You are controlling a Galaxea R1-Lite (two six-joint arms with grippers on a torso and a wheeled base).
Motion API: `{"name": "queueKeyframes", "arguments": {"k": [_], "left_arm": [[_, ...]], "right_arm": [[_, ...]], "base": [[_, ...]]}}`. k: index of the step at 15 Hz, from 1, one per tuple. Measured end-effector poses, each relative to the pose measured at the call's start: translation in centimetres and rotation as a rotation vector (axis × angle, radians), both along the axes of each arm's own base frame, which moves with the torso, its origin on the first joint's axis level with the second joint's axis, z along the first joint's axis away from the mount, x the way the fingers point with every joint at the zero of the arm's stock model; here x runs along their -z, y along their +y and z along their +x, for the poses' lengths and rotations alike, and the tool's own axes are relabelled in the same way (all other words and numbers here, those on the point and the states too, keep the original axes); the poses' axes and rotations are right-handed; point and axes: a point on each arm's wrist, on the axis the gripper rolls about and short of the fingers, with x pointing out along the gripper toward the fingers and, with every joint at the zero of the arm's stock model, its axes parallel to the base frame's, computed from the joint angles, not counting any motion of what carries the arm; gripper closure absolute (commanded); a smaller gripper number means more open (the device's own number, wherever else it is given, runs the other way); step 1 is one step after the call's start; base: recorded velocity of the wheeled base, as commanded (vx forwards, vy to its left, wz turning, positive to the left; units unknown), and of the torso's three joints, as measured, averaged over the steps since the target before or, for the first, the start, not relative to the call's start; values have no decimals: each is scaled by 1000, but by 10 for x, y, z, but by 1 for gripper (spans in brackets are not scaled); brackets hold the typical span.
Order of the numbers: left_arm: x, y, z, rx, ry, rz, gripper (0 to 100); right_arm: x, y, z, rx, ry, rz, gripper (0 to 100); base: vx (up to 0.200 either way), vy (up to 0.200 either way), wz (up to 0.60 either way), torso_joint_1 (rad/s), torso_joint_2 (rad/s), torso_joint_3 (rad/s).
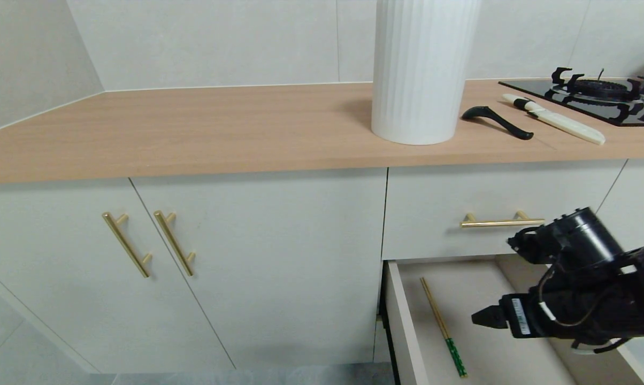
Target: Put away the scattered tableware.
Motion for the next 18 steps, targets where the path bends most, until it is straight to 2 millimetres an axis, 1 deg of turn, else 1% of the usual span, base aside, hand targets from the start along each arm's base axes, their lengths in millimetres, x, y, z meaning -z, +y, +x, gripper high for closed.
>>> {"name": "queueKeyframes", "arguments": {"k": [2, 3, 5, 7, 9, 12, 18], "left_arm": [[0, 0, 0, 0, 0, 0, 0], [0, 0, 0, 0, 0, 0, 0], [0, 0, 0, 0, 0, 0, 0], [0, 0, 0, 0, 0, 0, 0], [0, 0, 0, 0, 0, 0, 0], [-1, 0, 0, 0, -3, 0, 0], [0, 0, 0, 0, -1, 0, 0]], "right_arm": [[-44, -12, -23, -2, -38, 23, 0], [-62, -20, -30, -2, -101, 44, 0], [-79, -31, -41, -6, -182, 48, 0], [-87, -35, -48, -2, -220, 61, 0], [-91, -37, -52, -2, -238, 66, 0], [-93, -40, -58, -27, -264, 50, 0], [-93, -41, -60, -28, -269, 50, 0]], "base": [[0, 0, 0, 0, 0, 0], [0, 0, 0, 0, 0, 0], [0, 0, 0, 0, 0, 0], [0, 0, 0, 0, 0, 0], [0, 0, 0, 6, -52, -23], [0, 0, 0, 63, -212, -264], [0, 0, 0, 130, -492, -312]]}}
